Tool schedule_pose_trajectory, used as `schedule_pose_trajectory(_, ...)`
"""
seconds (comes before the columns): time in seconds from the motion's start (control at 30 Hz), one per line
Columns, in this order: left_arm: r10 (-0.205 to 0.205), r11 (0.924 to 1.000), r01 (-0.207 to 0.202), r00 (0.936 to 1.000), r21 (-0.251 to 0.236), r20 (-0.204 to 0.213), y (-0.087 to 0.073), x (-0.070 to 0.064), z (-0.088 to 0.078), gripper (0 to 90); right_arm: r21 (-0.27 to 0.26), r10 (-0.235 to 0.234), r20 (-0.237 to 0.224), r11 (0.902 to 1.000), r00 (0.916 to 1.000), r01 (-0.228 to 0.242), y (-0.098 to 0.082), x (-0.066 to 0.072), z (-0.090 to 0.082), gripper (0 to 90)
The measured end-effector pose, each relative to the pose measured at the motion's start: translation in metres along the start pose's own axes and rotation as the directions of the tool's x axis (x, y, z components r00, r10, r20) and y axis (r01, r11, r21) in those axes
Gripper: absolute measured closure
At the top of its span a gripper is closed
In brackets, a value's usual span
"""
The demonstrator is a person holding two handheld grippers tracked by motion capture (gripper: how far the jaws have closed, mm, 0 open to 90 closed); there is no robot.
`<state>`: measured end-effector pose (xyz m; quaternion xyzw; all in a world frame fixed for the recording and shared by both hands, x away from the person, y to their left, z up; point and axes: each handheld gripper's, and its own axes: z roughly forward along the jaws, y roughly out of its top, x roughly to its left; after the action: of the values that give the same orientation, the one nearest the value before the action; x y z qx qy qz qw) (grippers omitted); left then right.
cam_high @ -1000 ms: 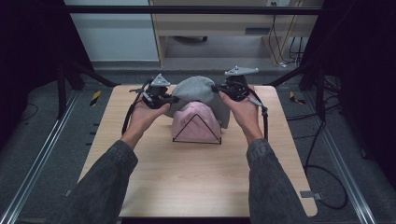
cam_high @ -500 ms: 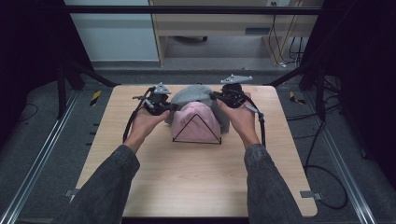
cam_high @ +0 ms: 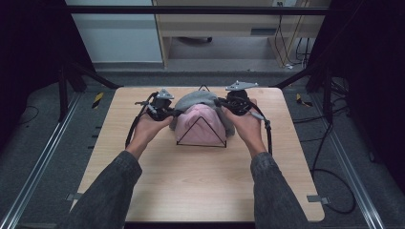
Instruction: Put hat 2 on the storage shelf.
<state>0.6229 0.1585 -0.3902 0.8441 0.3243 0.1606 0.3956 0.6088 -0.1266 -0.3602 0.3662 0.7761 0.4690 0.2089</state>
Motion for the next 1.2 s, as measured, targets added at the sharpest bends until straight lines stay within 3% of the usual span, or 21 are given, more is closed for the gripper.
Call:
schedule_pose_trajectory(0.3, 0.001, 1.0, -0.001, 1.0, -0.002, -0.006, -0.001, -0.001, 0.0, 82.3, 0.004, 0.007, 0.003, 1.0, 1.0, -0.007, -0.005, -0.002, -0.006, 77.3)
schedule_pose_trajectory(0.77, -0.004, 0.9999, 0.004, 1.0, -0.015, -0.007, -0.004, -0.001, -0.001, 81.3, 0.003, 0.01, 0.01, 0.9999, 0.9999, -0.01, -0.006, -0.003, -0.007, 73.9)
schedule_pose_trajectory(1.03, -0.017, 0.9978, 0.014, 0.9988, -0.065, -0.045, -0.004, 0.0, -0.012, 64.6, -0.014, 0.006, 0.047, 0.9999, 0.9989, -0.005, -0.006, -0.002, -0.013, 61.3)
schedule_pose_trajectory(1.2, -0.012, 0.9968, 0.008, 0.9985, -0.08, -0.054, -0.002, -0.002, -0.02, 59.1, -0.026, 0.015, 0.058, 0.9996, 0.9982, -0.013, -0.005, -0.003, -0.018, 55.9)
